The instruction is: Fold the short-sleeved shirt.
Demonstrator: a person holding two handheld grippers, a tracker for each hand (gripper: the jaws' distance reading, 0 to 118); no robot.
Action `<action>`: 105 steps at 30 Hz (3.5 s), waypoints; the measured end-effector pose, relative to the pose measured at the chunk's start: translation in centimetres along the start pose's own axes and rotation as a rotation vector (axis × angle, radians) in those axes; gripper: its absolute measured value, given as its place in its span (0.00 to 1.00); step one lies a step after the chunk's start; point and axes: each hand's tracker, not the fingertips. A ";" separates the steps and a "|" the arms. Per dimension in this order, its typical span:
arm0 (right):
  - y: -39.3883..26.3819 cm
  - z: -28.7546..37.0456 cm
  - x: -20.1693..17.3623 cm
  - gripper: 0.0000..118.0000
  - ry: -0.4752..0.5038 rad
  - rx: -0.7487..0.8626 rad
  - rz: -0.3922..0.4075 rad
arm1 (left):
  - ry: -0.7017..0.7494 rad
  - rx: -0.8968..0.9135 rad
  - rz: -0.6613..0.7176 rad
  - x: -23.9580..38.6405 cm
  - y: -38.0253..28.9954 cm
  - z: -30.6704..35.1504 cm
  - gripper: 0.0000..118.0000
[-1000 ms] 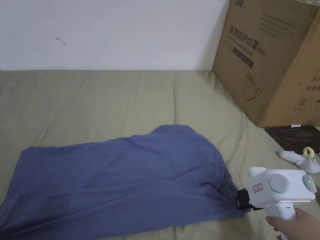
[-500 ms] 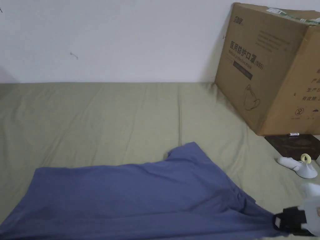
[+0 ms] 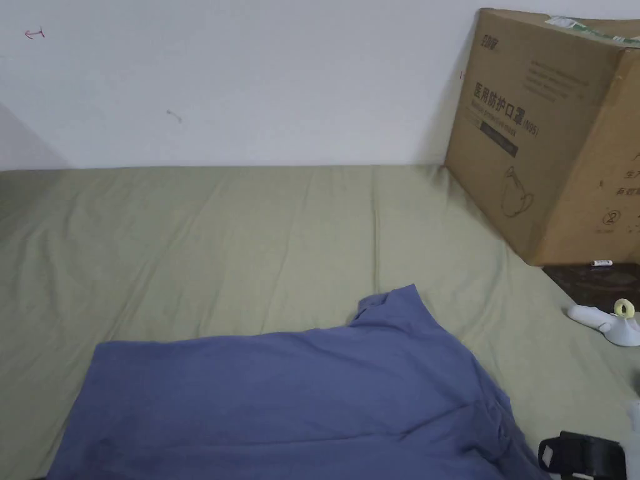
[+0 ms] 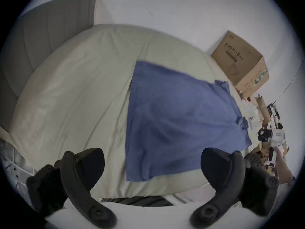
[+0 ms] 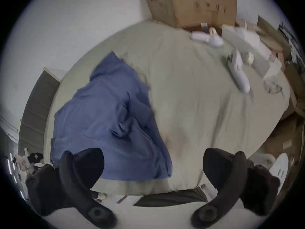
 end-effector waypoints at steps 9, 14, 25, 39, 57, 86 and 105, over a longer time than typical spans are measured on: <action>4.3 6.9 -11.8 0.50 0.225 0.381 0.213 | -0.166 0.384 -0.095 9.0 7.0 5.2 0.19; 7.3 6.9 -17.7 0.00 0.313 0.481 0.256 | -0.163 0.406 -0.195 11.7 10.0 4.2 0.00; 12.4 -1.7 -21.1 0.00 0.263 0.336 0.330 | 0.071 -0.055 -0.113 -0.7 20.8 -13.6 0.11; 12.9 -8.7 -18.1 0.00 0.171 0.189 0.270 | 0.150 -0.202 -0.266 -3.8 17.7 -26.6 0.85; 26.6 -28.2 -13.6 0.92 0.003 -0.204 0.139 | -0.001 -0.037 -0.290 0.4 19.0 -13.1 0.00; 21.8 -5.7 -13.8 0.01 0.060 0.256 0.168 | -0.047 0.152 -0.239 0.4 21.0 -8.7 0.00; 2.6 -5.9 -4.7 0.95 -0.006 -0.068 0.042 | -0.096 -0.097 -0.274 -4.1 4.2 -5.9 1.00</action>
